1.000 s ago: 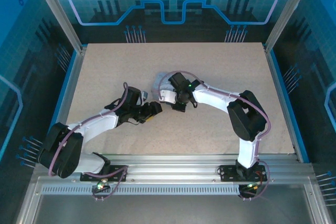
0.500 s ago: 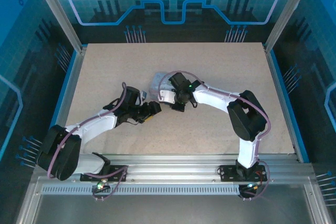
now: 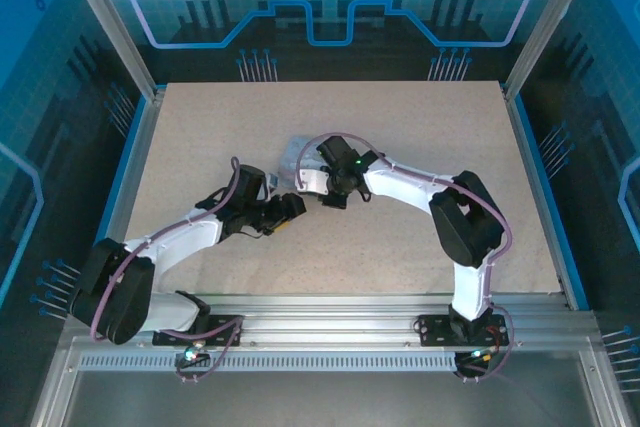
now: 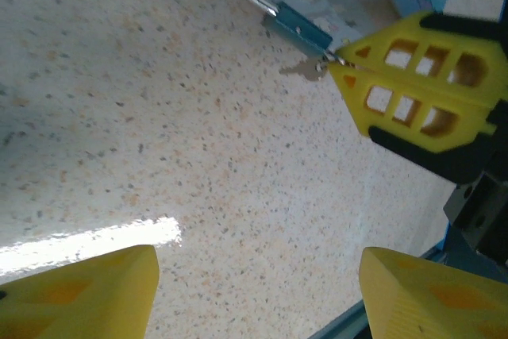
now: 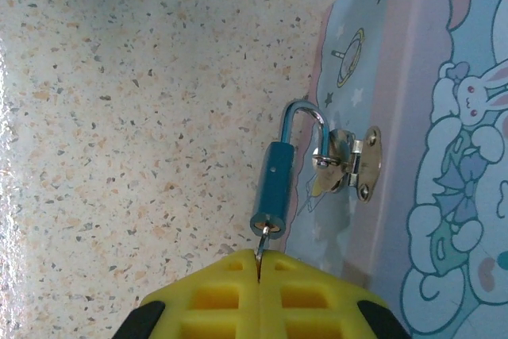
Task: Unlock a padlock with a key
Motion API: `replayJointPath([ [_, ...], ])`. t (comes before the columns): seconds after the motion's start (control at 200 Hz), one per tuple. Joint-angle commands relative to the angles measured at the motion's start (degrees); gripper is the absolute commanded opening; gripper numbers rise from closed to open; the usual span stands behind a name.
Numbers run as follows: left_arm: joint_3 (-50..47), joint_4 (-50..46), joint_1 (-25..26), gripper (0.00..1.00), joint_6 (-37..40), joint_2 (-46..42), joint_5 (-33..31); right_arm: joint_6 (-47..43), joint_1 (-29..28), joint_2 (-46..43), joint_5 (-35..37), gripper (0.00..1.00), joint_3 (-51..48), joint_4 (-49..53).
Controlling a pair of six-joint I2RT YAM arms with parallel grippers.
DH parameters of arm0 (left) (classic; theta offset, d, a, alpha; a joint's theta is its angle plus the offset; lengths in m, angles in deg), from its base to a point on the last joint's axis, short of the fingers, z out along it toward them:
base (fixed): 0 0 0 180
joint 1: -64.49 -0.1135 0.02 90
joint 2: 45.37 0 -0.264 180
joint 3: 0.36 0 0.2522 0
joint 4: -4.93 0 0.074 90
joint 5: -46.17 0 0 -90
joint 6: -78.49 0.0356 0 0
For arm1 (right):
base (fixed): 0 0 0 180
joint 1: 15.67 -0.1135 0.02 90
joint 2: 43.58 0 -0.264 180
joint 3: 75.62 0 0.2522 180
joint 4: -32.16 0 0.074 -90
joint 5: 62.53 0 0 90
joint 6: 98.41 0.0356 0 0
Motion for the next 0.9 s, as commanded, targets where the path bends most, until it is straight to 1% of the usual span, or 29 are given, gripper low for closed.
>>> replayJointPath([
  [0.0, -0.87, -1.67, -1.78, 0.70, 0.32, -3.62, -4.06, 0.08, -0.38, -2.74, -0.28, 0.00, -2.55, -0.92],
  [0.155, -1.20, -2.60, -5.22, 0.71, -1.19, -7.28, -8.98, 0.67, -0.92, -5.00, 0.32, 0.00, -4.63, -1.35],
  [0.265, 0.02, -2.00, -8.23, 0.71, -1.46, -6.60, -10.54, 1.13, -1.32, -5.79, 0.41, 0.00, -6.23, -2.12],
  [0.33, 2.55, -1.95, -9.23, 0.70, -0.58, -4.01, -10.54, 1.21, -1.71, -5.87, 0.70, 0.00, -7.02, -2.40],
  [0.525, 12.77, -1.61, -10.43, 0.64, 2.45, 7.91, -10.39, 1.74, -2.02, -6.24, 0.78, 0.00, -8.10, -3.07],
  [0.605, 16.02, -1.19, -11.38, 0.59, 2.59, 12.01, -10.77, 1.75, -2.09, -6.24, 0.90, 0.00, -8.19, -3.07],
  [0.675, 19.21, -3.12, -12.26, 0.55, 2.49, 15.79, -11.06, 1.72, -2.16, -6.21, 0.87, 0.00, -8.19, -3.05],
  [0.775, 21.12, -3.82, -12.67, 0.50, 2.58, 19.11, -11.78, 1.47, -2.19, -6.15, 0.93, 0.00, -8.19, -3.35],
  [0.896, 22.14, -4.38, -12.63, 0.44, 2.36, 22.00, -10.68, 1.03, -2.22, -5.72, 1.03, 0.00, -7.84, -3.58],
])
